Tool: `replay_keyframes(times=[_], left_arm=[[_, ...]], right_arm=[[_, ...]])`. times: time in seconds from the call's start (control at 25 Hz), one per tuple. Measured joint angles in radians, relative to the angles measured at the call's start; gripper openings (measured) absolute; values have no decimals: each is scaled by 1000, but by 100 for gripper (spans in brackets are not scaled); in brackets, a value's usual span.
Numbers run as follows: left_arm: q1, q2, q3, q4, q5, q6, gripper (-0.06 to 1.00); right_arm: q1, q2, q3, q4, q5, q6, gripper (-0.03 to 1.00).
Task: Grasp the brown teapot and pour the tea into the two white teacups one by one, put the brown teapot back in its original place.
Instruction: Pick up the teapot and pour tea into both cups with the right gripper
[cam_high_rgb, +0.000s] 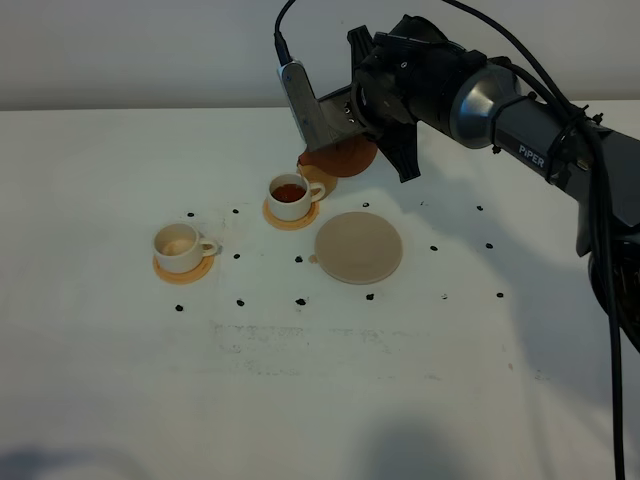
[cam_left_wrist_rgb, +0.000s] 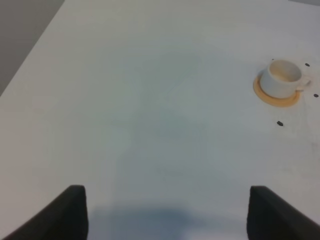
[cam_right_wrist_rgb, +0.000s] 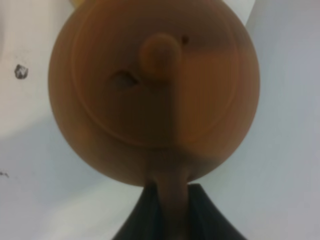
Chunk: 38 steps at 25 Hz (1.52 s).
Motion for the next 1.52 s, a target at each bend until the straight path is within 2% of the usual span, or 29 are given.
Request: replay_keyframes(times=[1.52], left_arm=[[0,0,0,0,0,0,67]], right_arm=[[0,0,0,-11,-11,1,9]])
